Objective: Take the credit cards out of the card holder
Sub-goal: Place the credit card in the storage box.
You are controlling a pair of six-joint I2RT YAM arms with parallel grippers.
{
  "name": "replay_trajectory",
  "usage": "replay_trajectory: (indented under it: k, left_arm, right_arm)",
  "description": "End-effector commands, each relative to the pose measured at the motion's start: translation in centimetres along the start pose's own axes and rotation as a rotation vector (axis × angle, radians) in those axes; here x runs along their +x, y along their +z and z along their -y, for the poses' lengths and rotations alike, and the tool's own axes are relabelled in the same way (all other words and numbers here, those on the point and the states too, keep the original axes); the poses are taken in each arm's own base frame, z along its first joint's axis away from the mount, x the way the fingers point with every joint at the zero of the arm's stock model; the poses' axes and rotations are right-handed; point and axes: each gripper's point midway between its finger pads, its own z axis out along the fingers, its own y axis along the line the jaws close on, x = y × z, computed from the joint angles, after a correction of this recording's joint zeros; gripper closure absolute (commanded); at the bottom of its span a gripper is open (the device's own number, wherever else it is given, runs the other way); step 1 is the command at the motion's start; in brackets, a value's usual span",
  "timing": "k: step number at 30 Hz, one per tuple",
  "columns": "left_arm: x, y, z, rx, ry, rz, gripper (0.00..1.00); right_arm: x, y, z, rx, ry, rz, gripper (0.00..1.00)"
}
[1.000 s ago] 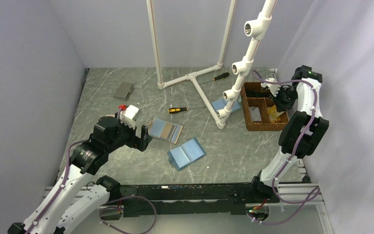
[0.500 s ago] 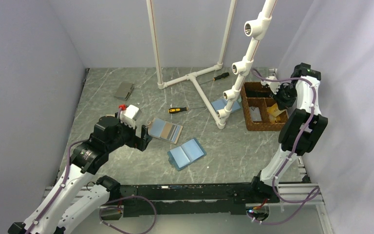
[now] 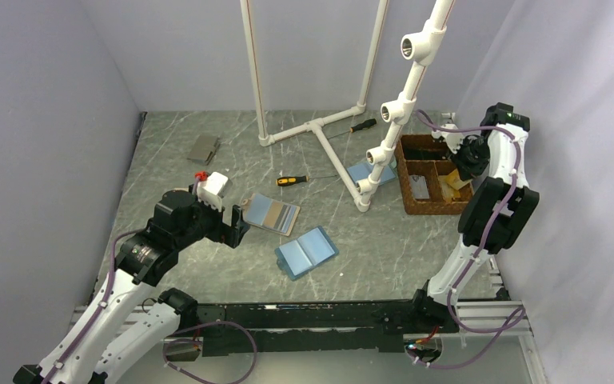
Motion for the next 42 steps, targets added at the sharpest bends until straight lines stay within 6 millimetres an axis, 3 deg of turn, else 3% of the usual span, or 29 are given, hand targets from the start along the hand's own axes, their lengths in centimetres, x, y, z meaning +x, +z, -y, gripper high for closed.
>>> replay_trajectory:
  k: [1, 14, 25, 28, 33, 37, 42]
  left_arm:
    - [-0.5, -0.1, 0.0, 0.005, 0.022, 0.016, 0.01]
    - [-0.3, 0.1, -0.2, -0.001, 0.017, 0.005, 0.01]
    - [-0.3, 0.2, -0.3, -0.004, 0.016, 0.005, 0.01]
    - [-0.3, 0.2, -0.3, -0.003, 0.017, 0.005, 0.01]
    - [-0.2, 0.3, -0.2, 0.001, 0.015, 0.000, 0.01]
    - [-0.2, 0.3, -0.2, 0.004, 0.014, -0.001, 0.01]
    - [-0.2, 0.3, -0.2, 0.005, 0.013, 0.000, 0.01]
  right_arm:
    - [0.3, -0.8, 0.2, -0.003, -0.012, -0.019, 1.00]
    - [0.4, 2.4, -0.7, -0.093, -0.060, -0.058, 1.00]
    - [-0.3, 4.3, 0.6, -0.094, -0.070, -0.106, 0.95]
    - [-0.2, 4.7, 1.7, -0.058, -0.042, -0.118, 0.91]
    - [-0.9, 4.9, 4.9, 0.113, 0.065, -0.090, 0.70]
    - [-1.7, 3.7, 7.2, 0.260, 0.135, -0.041, 0.60]
    - [-1.8, 1.3, 9.4, 0.425, 0.237, 0.012, 0.57]
